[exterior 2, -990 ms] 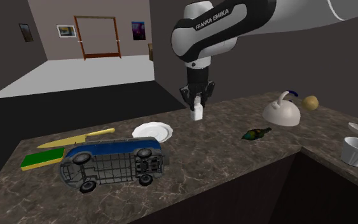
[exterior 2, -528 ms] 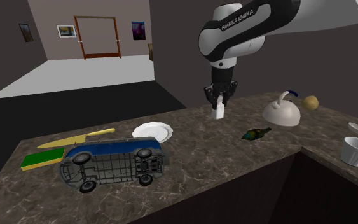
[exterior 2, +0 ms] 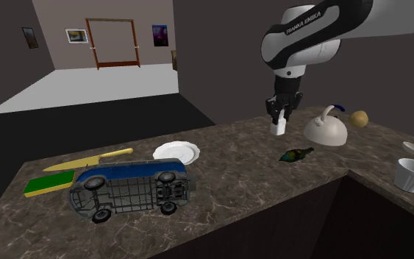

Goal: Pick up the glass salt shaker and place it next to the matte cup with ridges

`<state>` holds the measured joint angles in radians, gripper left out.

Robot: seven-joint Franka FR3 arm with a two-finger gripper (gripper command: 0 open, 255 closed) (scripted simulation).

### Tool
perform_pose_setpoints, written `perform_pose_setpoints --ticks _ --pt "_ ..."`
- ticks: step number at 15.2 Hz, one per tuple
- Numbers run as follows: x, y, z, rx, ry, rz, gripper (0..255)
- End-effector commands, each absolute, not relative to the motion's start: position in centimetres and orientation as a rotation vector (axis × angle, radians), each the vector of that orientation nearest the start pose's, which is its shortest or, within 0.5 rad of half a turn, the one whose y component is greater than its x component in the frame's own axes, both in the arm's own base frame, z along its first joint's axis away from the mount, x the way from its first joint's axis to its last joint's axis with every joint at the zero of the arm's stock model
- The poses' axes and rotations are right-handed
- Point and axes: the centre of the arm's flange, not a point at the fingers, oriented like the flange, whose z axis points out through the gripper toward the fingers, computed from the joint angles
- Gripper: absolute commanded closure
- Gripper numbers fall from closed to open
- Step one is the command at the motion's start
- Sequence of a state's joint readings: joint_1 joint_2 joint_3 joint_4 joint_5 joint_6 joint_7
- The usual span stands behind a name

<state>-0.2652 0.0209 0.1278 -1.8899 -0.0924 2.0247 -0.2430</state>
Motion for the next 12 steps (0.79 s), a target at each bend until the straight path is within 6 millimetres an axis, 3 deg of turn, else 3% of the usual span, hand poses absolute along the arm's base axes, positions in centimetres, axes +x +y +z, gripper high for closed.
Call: perform_pose_setpoints --ticks 1,12 --pt "56.9 -11.5 50.4 -3.232 -0.231 -0.157 255" --pt "55.6 -26.0 50.4 -3.232 -0.231 -0.157 255"
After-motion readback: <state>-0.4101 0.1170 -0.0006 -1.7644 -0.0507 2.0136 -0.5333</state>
